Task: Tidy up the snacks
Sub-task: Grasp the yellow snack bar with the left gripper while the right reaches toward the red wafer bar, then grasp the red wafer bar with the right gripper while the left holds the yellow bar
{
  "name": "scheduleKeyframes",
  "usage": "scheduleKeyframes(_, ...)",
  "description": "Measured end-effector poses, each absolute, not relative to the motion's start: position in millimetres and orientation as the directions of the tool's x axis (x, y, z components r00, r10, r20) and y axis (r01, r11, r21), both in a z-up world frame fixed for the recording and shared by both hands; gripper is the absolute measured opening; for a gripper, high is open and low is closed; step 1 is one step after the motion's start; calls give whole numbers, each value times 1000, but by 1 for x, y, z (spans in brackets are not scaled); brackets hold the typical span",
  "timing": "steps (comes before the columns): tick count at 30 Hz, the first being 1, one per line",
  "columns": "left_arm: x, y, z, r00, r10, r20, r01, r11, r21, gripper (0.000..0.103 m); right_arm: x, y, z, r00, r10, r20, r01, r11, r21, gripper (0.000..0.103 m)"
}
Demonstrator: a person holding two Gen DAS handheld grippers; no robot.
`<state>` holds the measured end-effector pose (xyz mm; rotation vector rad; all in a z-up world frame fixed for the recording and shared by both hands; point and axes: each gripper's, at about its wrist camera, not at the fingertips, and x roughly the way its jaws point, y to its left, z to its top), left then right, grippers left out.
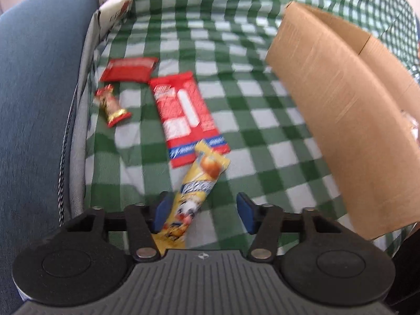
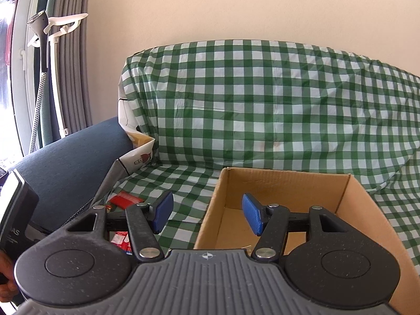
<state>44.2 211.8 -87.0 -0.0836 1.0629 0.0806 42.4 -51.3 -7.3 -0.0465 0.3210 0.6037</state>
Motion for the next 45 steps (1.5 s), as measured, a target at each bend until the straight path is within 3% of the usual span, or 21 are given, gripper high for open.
scheduleKeyframes(3, 44, 222, -89, 467, 10, -884, -145, 987, -65, 22, 42, -42, -10, 763, 562, -318, -577, 815, 54, 61)
scheduleKeyframes(5, 42, 231, -88, 466, -9, -885, -180, 978, -105, 18, 43, -36, -11, 755, 570, -324, -585, 809, 59, 61)
scheduleKeyframes(9, 37, 246, -86, 456, -39, -889, -260, 950, -175, 18, 44, -27, -15, 739, 583, -337, -597, 799, 75, 61)
scheduleKeyframes(20, 40, 247, -94, 409, -51, -911, -275, 945, -176, 17, 56, 28, -30, 649, 652, -391, -650, 743, 159, 61)
scheduleKeyframes(27, 33, 263, -93, 418, -53, -907, -351, 911, -215, 14, 88, 95, -64, 571, 639, -515, -645, 738, 200, 61)
scheduleKeyframes(30, 33, 266, -93, 418, -61, -907, -352, 909, -223, 14, 107, 118, -85, 550, 602, -579, -607, 764, 219, 75)
scheduleKeyframes(33, 33, 268, -94, 419, -68, -906, -351, 908, -230, 14, 123, 137, -103, 535, 578, -616, -575, 783, 236, 78)
scheduleKeyframes(37, 32, 268, -94, 421, -70, -905, -350, 907, -233, 14, 138, 159, -120, 446, 602, -662, -609, 747, 268, 90)
scheduleKeyframes(41, 32, 266, -95, 418, -69, -906, -350, 908, -231, 14, 128, 185, -134, 468, 556, -687, -687, 718, 113, 95)
scheduleKeyframes(42, 32, 266, -95, 418, -66, -906, -347, 910, -227, 14, 127, 188, -135, 478, 545, -689, -692, 716, 86, 95)
scheduleKeyframes(45, 33, 266, -95, 419, -69, -905, -348, 909, -230, 14, 124, 187, -136, 532, 524, -665, -675, 737, 41, 73)
